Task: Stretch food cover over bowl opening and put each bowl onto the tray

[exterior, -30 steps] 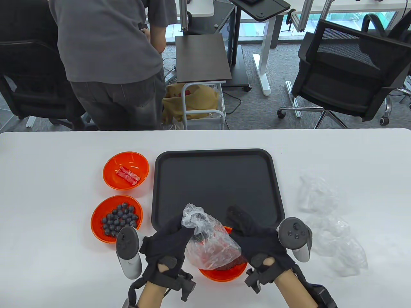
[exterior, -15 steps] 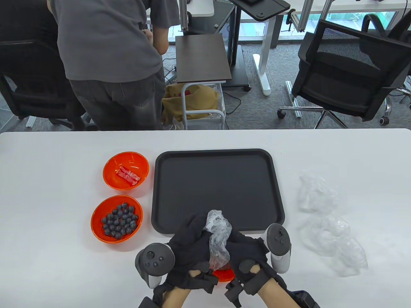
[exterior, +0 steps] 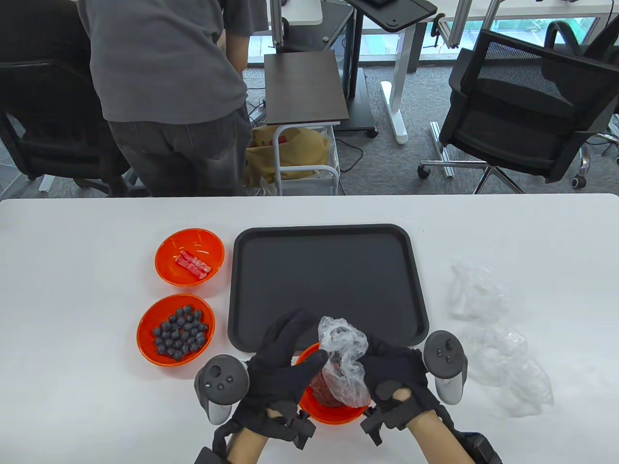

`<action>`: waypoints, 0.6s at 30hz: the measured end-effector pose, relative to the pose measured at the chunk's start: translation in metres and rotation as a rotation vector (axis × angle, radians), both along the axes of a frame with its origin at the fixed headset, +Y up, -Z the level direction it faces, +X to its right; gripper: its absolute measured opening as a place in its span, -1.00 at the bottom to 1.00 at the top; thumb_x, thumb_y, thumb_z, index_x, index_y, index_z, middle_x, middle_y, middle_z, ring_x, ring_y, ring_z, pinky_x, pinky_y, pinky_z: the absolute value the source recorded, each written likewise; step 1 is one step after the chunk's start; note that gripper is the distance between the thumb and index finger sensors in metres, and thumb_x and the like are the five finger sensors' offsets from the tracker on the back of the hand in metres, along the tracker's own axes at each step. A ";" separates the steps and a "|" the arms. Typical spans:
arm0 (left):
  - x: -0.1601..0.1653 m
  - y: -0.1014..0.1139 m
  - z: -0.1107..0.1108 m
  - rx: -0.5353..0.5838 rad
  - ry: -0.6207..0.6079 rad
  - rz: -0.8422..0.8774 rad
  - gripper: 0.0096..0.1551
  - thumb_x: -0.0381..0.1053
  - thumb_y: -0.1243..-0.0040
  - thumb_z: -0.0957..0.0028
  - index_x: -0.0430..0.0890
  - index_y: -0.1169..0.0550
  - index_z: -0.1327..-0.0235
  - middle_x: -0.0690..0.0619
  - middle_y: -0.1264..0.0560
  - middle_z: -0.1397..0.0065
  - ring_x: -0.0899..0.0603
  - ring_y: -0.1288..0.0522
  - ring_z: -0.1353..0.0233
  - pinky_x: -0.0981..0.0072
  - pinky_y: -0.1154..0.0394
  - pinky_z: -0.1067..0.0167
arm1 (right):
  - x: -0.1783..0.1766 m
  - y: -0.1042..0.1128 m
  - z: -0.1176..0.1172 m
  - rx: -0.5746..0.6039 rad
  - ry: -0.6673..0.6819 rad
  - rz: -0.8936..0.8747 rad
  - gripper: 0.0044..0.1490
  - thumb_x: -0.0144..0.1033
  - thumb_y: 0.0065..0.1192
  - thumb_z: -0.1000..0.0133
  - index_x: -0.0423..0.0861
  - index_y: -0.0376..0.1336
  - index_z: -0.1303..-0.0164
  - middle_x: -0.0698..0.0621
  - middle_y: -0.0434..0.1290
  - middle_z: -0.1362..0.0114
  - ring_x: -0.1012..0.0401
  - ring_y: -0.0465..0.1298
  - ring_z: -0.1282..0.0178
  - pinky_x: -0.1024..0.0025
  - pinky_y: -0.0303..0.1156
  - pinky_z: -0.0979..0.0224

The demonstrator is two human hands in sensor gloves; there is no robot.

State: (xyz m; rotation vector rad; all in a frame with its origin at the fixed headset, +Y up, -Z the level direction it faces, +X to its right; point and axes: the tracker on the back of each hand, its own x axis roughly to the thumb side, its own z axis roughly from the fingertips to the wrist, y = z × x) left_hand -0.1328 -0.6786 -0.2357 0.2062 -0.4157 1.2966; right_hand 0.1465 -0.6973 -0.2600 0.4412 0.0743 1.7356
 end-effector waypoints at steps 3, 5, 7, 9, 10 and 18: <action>-0.005 0.002 -0.007 -0.069 -0.033 0.047 0.01 0.62 -0.19 0.02 0.10 -0.36 -0.62 -0.01 -0.35 -0.72 -0.30 -0.37 -0.66 -0.30 -0.35 -0.52 | 0.001 0.005 -0.004 0.023 0.141 0.042 -0.46 -0.29 0.42 -0.07 -0.11 0.51 -0.27 -0.13 0.73 -0.11 0.13 0.84 0.27 0.41 0.75 0.30; 0.009 -0.003 -0.014 -0.190 -0.223 0.038 0.16 0.66 -0.21 0.05 0.07 -0.22 -0.70 -0.06 -0.26 -0.79 -0.34 -0.30 -0.73 -0.30 -0.35 -0.53 | -0.005 0.009 -0.003 0.045 0.216 0.097 -0.46 -0.28 0.43 -0.08 -0.09 0.52 -0.28 -0.12 0.74 -0.11 0.13 0.84 0.26 0.40 0.74 0.29; 0.026 -0.011 -0.017 -0.317 -0.418 -0.005 0.32 0.69 -0.26 0.06 0.01 -0.06 -0.75 -0.15 -0.14 -0.84 -0.41 -0.22 -0.77 -0.33 -0.32 -0.55 | -0.011 0.011 -0.001 0.064 0.231 0.122 -0.46 -0.27 0.45 -0.08 -0.09 0.52 -0.28 -0.11 0.74 -0.10 0.12 0.84 0.26 0.40 0.74 0.29; 0.039 -0.019 -0.017 -0.398 -0.505 -0.084 0.24 0.58 -0.39 0.03 -0.06 -0.19 -0.70 -0.17 -0.30 -0.77 -0.42 -0.40 -0.68 -0.28 -0.45 -0.47 | -0.015 0.012 0.003 0.115 0.198 0.138 -0.46 -0.25 0.47 -0.08 -0.08 0.53 -0.27 -0.09 0.76 -0.08 0.13 0.85 0.27 0.40 0.75 0.30; 0.040 -0.021 -0.016 -0.406 -0.450 -0.104 0.05 0.47 -0.39 -0.03 -0.06 -0.32 -0.63 -0.16 -0.44 -0.67 -0.37 -0.54 -0.58 -0.21 -0.54 -0.39 | -0.015 0.013 0.004 0.144 0.159 0.147 -0.47 -0.24 0.49 -0.07 -0.10 0.54 -0.25 -0.08 0.77 -0.06 0.14 0.85 0.29 0.42 0.76 0.31; -0.003 -0.025 -0.012 -0.388 -0.141 0.194 -0.47 0.20 -0.31 -0.12 0.00 -0.67 -0.27 -0.04 -0.78 -0.27 -0.22 -0.83 -0.18 -0.02 -0.75 -0.07 | 0.007 0.000 0.004 0.081 -0.046 0.071 -0.45 -0.17 0.49 -0.07 -0.14 0.54 -0.21 -0.05 0.77 0.02 0.17 0.84 0.35 0.43 0.74 0.36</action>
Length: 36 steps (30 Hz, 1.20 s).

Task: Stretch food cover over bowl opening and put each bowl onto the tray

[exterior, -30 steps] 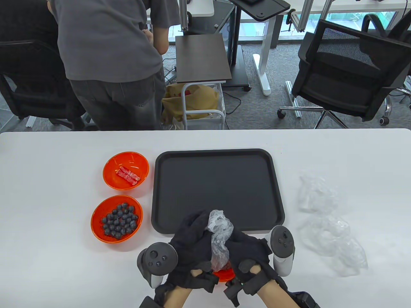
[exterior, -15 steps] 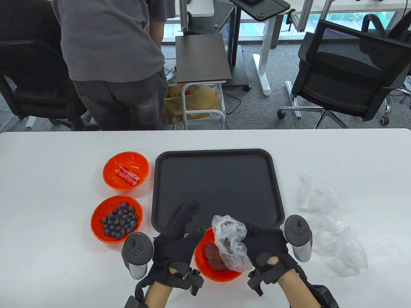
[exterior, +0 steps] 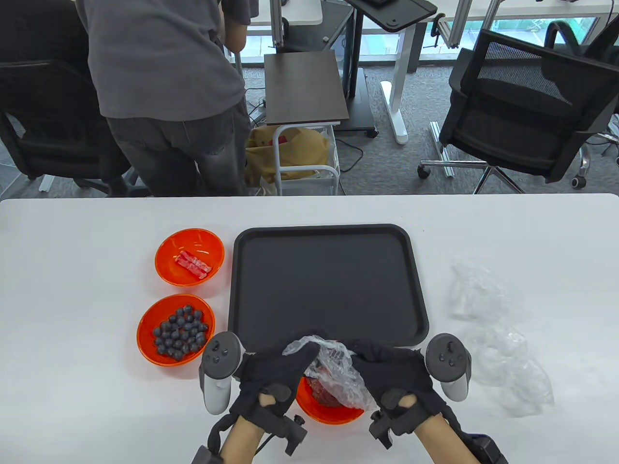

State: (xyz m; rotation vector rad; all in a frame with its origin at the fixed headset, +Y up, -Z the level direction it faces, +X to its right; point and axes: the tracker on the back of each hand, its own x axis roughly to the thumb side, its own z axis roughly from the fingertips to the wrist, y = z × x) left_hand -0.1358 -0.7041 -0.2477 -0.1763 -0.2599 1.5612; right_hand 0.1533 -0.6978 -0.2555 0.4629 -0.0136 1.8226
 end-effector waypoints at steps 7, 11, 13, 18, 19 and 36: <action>-0.021 -0.010 0.001 -0.087 0.028 0.265 -0.51 0.25 -0.27 -0.16 0.10 -0.63 -0.29 0.18 -0.78 -0.07 -0.09 -0.79 -0.07 0.10 -0.71 -0.08 | 0.017 -0.012 -0.006 -0.099 -0.097 -0.091 -0.47 -0.12 0.44 -0.08 -0.04 0.53 -0.22 0.04 0.77 0.18 0.25 0.78 0.51 0.45 0.69 0.45; -0.020 -0.014 0.000 -0.125 -0.042 0.267 -0.50 0.24 -0.30 -0.14 0.06 -0.66 -0.26 0.15 -0.79 0.09 -0.13 -0.78 0.01 0.03 -0.70 -0.03 | 0.023 -0.014 -0.007 -0.127 -0.121 -0.204 -0.48 -0.08 0.41 -0.10 -0.01 0.53 -0.22 0.11 0.76 0.29 0.30 0.74 0.60 0.48 0.65 0.51; -0.017 -0.014 0.000 -0.127 -0.052 0.150 -0.49 0.24 -0.30 -0.12 0.01 -0.68 -0.22 0.15 -0.80 0.15 -0.13 -0.79 0.05 0.01 -0.71 0.02 | 0.028 -0.012 -0.006 -0.124 -0.175 -0.272 -0.48 -0.06 0.40 -0.10 0.00 0.53 -0.22 0.14 0.75 0.33 0.30 0.73 0.61 0.47 0.65 0.51; -0.003 -0.019 0.000 -0.154 -0.187 -0.014 -0.46 0.30 -0.28 -0.12 -0.04 -0.70 -0.13 0.17 -0.80 0.27 -0.14 -0.81 0.10 0.01 -0.72 0.06 | 0.037 -0.009 -0.004 -0.106 -0.208 -0.324 -0.48 0.00 0.30 -0.13 0.10 0.47 -0.27 0.21 0.68 0.22 0.21 0.73 0.35 0.36 0.64 0.27; 0.000 -0.021 0.000 -0.166 -0.208 -0.010 -0.47 0.30 -0.28 -0.12 -0.04 -0.71 -0.12 0.17 -0.80 0.29 -0.14 -0.81 0.10 0.00 -0.72 0.06 | 0.037 -0.009 -0.004 -0.103 -0.204 -0.328 -0.49 0.00 0.29 -0.14 0.11 0.46 -0.27 0.21 0.67 0.22 0.17 0.72 0.26 0.31 0.64 0.21; -0.015 -0.030 0.001 -0.123 -0.001 0.203 -0.49 0.41 -0.14 -0.16 0.18 -0.61 -0.22 0.21 -0.74 0.14 -0.11 -0.74 -0.21 0.04 -0.65 -0.22 | 0.019 -0.019 0.000 -0.202 -0.104 -0.273 -0.47 -0.04 0.35 -0.15 -0.06 0.50 -0.23 0.22 0.65 0.52 0.39 0.68 0.87 0.53 0.62 0.79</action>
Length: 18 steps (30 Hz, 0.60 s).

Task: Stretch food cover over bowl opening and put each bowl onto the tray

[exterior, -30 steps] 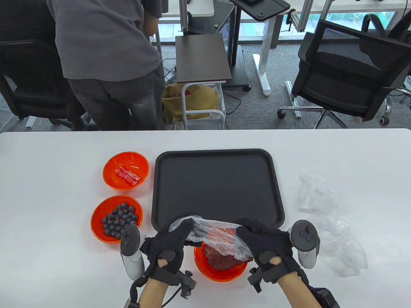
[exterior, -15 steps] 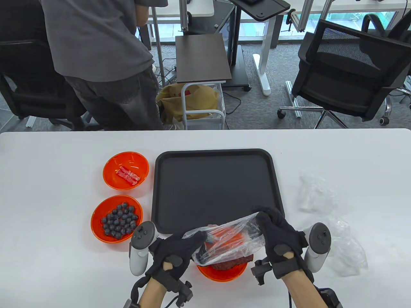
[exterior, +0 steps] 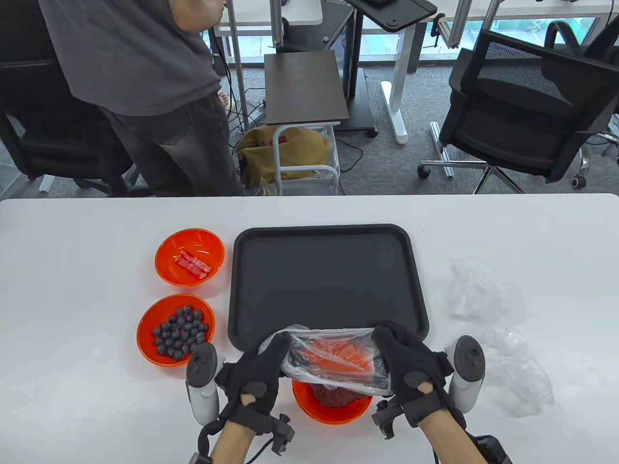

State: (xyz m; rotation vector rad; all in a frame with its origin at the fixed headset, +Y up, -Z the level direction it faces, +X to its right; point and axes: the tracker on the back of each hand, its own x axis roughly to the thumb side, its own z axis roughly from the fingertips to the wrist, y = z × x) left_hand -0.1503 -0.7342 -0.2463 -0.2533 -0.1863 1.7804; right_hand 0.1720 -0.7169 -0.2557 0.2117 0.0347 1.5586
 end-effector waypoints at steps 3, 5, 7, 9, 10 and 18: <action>-0.002 0.001 -0.001 -0.010 -0.011 0.124 -0.51 0.37 -0.16 -0.17 0.19 -0.58 -0.26 0.20 -0.71 0.03 -0.13 -0.69 -0.27 0.02 -0.62 -0.27 | -0.003 0.001 0.001 0.051 0.021 0.146 -0.47 -0.05 0.36 -0.14 -0.09 0.51 -0.19 0.22 0.65 0.54 0.39 0.66 0.90 0.53 0.61 0.81; 0.000 0.002 -0.001 -0.009 -0.031 0.158 -0.51 0.35 -0.16 -0.18 0.19 -0.56 -0.28 0.22 -0.71 0.05 -0.12 -0.71 -0.19 0.04 -0.64 -0.22 | -0.006 0.001 0.002 0.071 0.024 0.191 -0.47 -0.05 0.37 -0.14 -0.11 0.52 -0.17 0.22 0.66 0.54 0.39 0.65 0.91 0.52 0.60 0.82; 0.001 0.001 -0.001 -0.020 -0.042 0.186 -0.51 0.34 -0.15 -0.18 0.20 -0.55 -0.31 0.25 -0.71 0.06 -0.09 -0.73 -0.08 0.08 -0.67 -0.13 | -0.007 0.001 0.003 0.099 0.003 0.242 -0.47 -0.06 0.37 -0.14 -0.11 0.52 -0.17 0.21 0.66 0.55 0.39 0.65 0.91 0.52 0.60 0.83; 0.003 -0.001 -0.002 -0.031 -0.056 0.195 -0.51 0.34 -0.16 -0.18 0.20 -0.55 -0.31 0.27 -0.71 0.10 -0.06 -0.73 0.04 0.11 -0.69 -0.04 | -0.007 0.002 0.004 0.127 -0.024 0.286 -0.47 -0.05 0.37 -0.14 -0.12 0.52 -0.16 0.21 0.66 0.55 0.39 0.65 0.92 0.52 0.60 0.83; 0.004 -0.001 -0.002 -0.038 -0.066 0.199 -0.51 0.35 -0.17 -0.18 0.20 -0.56 -0.29 0.27 -0.71 0.17 -0.05 -0.73 0.11 0.12 -0.69 0.01 | -0.007 0.003 0.006 0.139 -0.044 0.305 -0.47 -0.05 0.37 -0.14 -0.12 0.52 -0.16 0.21 0.66 0.55 0.39 0.65 0.92 0.52 0.60 0.83; 0.016 -0.002 -0.003 -0.137 -0.333 -0.020 -0.30 0.37 -0.57 0.05 0.11 -0.60 -0.29 0.29 -0.70 0.41 -0.02 -0.74 0.35 0.13 -0.72 0.24 | 0.006 0.012 0.009 0.169 -0.182 0.183 -0.47 -0.07 0.34 -0.15 -0.13 0.50 -0.18 0.20 0.66 0.53 0.37 0.64 0.93 0.50 0.59 0.84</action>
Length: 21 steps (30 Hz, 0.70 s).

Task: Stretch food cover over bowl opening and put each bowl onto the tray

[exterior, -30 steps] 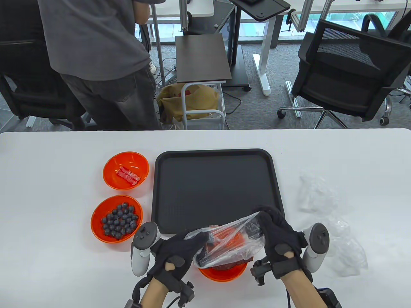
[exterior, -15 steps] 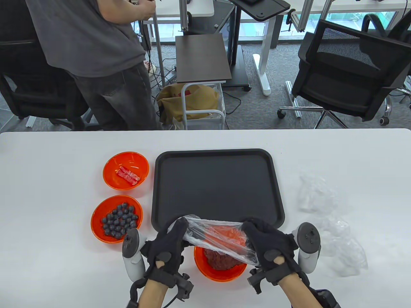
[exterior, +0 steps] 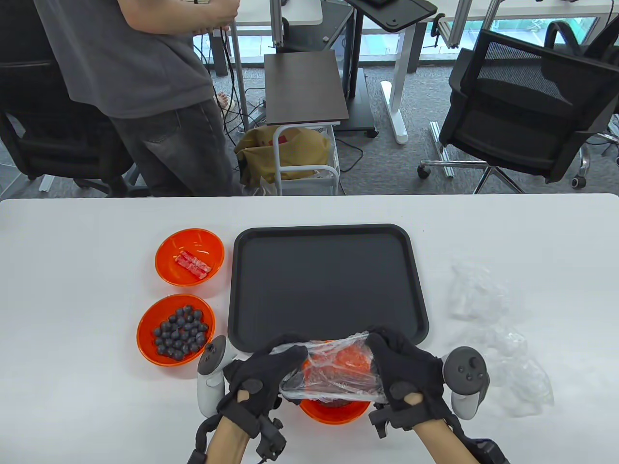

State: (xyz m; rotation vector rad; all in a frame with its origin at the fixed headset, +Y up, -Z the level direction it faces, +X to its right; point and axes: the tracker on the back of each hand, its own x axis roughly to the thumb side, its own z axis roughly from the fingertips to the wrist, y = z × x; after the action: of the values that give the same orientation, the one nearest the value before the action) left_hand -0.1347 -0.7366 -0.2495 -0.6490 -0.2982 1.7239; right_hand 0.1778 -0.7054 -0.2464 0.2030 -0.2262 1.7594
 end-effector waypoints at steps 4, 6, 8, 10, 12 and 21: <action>-0.003 0.012 0.002 0.127 0.083 -0.301 -0.15 0.26 -0.72 0.13 0.18 -0.50 -0.42 0.30 -0.69 0.40 -0.01 -0.74 0.35 0.14 -0.73 0.25 | 0.007 0.001 -0.001 0.010 0.000 -0.077 -0.47 -0.07 0.34 -0.15 -0.13 0.50 -0.18 0.20 0.66 0.52 0.37 0.64 0.93 0.50 0.59 0.84; -0.005 0.018 0.005 0.203 0.221 -0.451 -0.12 0.22 -0.72 0.11 0.21 -0.45 -0.45 0.31 -0.69 0.41 0.00 -0.75 0.37 0.15 -0.73 0.27 | 0.007 0.000 -0.002 -0.002 0.021 -0.110 -0.47 -0.07 0.34 -0.15 -0.13 0.50 -0.18 0.19 0.66 0.52 0.36 0.64 0.93 0.49 0.59 0.84; -0.006 0.022 0.006 0.266 0.314 -0.517 -0.09 0.20 -0.73 0.12 0.28 -0.42 -0.47 0.30 -0.70 0.43 0.00 -0.75 0.41 0.15 -0.74 0.31 | 0.006 0.000 -0.002 -0.007 0.043 -0.117 -0.47 -0.07 0.34 -0.15 -0.14 0.50 -0.18 0.19 0.66 0.52 0.36 0.64 0.93 0.49 0.59 0.84; -0.009 0.025 0.008 0.327 0.396 -0.554 -0.11 0.20 -0.73 0.11 0.40 -0.42 -0.45 0.30 -0.70 0.43 0.01 -0.75 0.45 0.17 -0.75 0.35 | 0.003 0.000 -0.002 -0.011 0.054 -0.112 -0.47 -0.07 0.34 -0.15 -0.14 0.50 -0.18 0.19 0.66 0.52 0.36 0.64 0.93 0.49 0.59 0.84; -0.011 0.029 0.009 0.401 0.455 -0.572 -0.23 0.22 -0.70 0.09 0.44 -0.50 -0.38 0.29 -0.70 0.44 0.02 -0.75 0.49 0.18 -0.75 0.38 | 0.001 0.000 -0.001 -0.015 0.060 -0.105 -0.47 -0.07 0.34 -0.15 -0.15 0.50 -0.18 0.19 0.66 0.52 0.36 0.64 0.93 0.49 0.59 0.84; -0.025 0.016 0.011 0.270 0.550 -0.268 -0.53 0.34 -0.27 -0.11 0.16 -0.66 -0.16 0.22 -0.75 0.28 -0.08 -0.80 0.23 0.06 -0.75 0.14 | -0.008 -0.002 0.002 -0.005 0.069 0.074 -0.47 -0.08 0.35 -0.15 -0.16 0.50 -0.17 0.18 0.66 0.53 0.36 0.63 0.94 0.49 0.59 0.85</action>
State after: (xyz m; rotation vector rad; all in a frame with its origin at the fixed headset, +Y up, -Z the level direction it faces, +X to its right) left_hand -0.1592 -0.7201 -0.2382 -0.0036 -0.0491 1.4987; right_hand 0.1697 -0.7077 -0.2447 0.2706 -0.1665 1.8227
